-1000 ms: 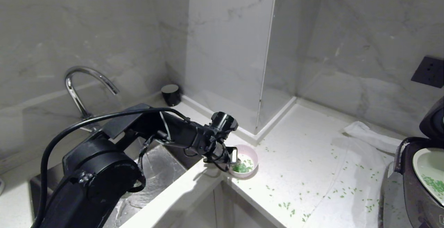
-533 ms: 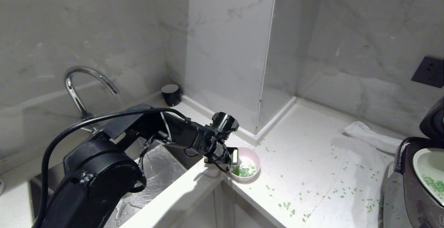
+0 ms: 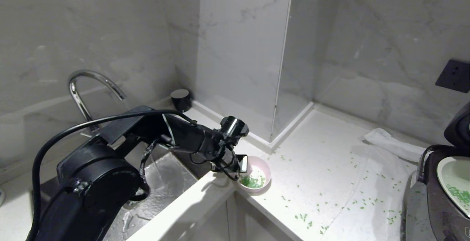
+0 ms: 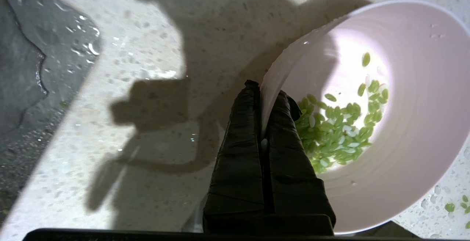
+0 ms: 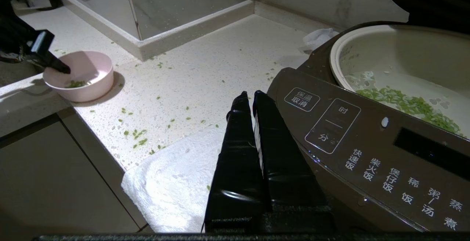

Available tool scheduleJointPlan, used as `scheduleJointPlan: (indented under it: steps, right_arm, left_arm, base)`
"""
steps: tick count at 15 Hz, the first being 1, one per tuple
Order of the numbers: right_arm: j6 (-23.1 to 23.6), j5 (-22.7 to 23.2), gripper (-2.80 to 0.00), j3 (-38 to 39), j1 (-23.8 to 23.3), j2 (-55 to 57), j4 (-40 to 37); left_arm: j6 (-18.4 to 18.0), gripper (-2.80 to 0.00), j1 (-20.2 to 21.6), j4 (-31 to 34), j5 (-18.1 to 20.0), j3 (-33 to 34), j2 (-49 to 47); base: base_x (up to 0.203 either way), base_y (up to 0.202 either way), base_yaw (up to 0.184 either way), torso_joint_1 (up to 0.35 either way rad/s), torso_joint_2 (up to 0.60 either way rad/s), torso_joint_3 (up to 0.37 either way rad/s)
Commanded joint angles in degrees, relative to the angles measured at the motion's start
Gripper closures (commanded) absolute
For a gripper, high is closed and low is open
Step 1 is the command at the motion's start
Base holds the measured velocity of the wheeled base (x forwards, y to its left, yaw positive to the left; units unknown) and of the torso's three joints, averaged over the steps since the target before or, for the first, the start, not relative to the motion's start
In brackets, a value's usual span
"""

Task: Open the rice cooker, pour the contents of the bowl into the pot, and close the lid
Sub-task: Pick up the bowl on the table, then fill a bowl with water from the tap

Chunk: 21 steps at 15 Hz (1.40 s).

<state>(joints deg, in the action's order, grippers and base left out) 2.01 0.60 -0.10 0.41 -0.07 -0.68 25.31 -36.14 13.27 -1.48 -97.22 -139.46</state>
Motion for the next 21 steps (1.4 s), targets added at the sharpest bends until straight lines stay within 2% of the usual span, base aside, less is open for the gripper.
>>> scheduleJointPlan:
  steps: [1,6,14,17,21]
  right_arm:
    - [0.01,0.02,0.0,0.01,0.02,0.07,-0.02]
    - [0.01,0.02,0.0,0.01,0.02,0.07,-0.02]
    - [0.01,0.02,0.0,0.01,0.02,0.07,-0.02]
    - [0.01,0.02,0.0,0.01,0.02,0.07,-0.02]
    - [0.01,0.02,0.0,0.01,0.02,0.07,-0.02]
  left_arm:
    - [0.13,0.0,0.69,1.17,-0.02,0.04,2.68]
    - [0.35,0.0,2.95,2.55,0.77,0.01,4.28]
    - [2.91,0.0,5.89,3.09,0.68,-0.06,4.46]
    - [2.91,0.0,8.67,7.03,0.68,0.6,5.89]
    - [2.91,0.0,13.85,7.23,1.29,4.85,7.8]
  base:
    - [0.0,0.0,0.0,0.0,0.0,0.0]
    - [0.0,0.0,0.0,0.0,0.0,0.0]
    - [0.0,0.0,0.0,0.0,0.0,0.0]
    - [0.0,0.0,0.0,0.0,0.0,0.0]
    - [0.0,0.0,0.0,0.0,0.0,0.0]
